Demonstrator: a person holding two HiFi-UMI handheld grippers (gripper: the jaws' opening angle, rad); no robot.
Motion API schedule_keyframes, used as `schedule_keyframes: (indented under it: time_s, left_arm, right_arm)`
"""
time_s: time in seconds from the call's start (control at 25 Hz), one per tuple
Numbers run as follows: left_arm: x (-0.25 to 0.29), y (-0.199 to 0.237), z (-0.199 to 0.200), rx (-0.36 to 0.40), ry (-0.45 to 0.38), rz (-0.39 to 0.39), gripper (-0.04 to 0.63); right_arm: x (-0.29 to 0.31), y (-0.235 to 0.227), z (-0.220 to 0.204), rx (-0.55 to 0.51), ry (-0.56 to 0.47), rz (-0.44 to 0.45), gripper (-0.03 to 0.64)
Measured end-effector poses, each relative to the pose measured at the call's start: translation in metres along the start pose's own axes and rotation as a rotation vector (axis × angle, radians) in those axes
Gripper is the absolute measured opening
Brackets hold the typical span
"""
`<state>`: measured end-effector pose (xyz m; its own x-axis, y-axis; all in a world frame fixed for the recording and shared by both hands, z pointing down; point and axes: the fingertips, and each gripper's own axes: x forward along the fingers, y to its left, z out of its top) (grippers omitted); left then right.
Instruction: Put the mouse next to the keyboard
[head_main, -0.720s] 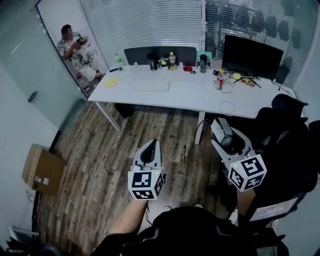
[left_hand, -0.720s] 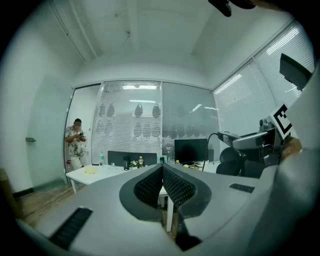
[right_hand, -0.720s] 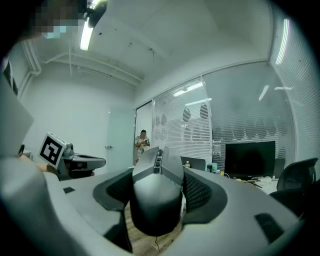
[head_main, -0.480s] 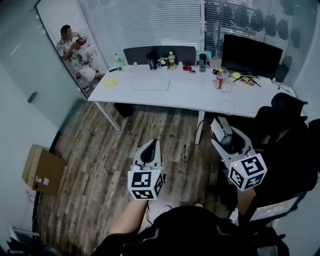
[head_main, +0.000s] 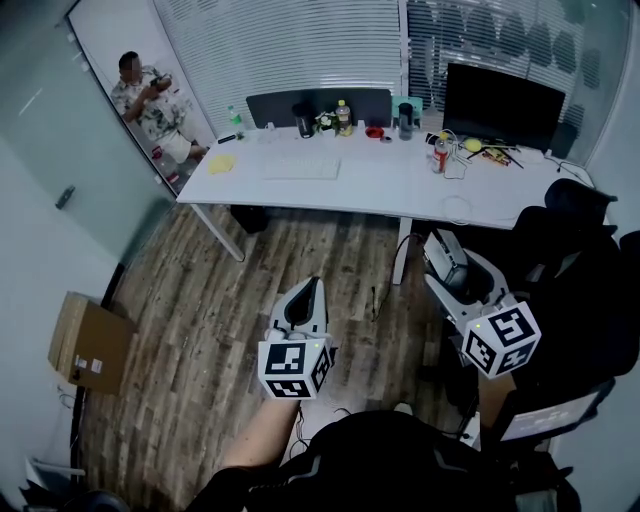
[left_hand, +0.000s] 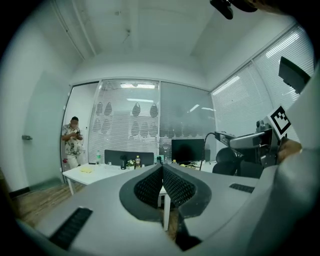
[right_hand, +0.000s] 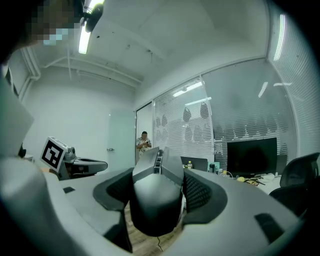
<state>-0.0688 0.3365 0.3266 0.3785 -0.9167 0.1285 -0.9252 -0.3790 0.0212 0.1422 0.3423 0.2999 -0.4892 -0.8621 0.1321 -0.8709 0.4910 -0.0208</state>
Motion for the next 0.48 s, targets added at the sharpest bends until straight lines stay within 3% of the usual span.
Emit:
schedule_keyframes:
  time_s: [0.48]
  left_arm:
    - [-0.021,0.052,-0.005,0.01,-0.004,-0.029,0.029]
  right_arm:
    - [0.029,0.045,0.004,0.0,-0.01,-0.035,0.293]
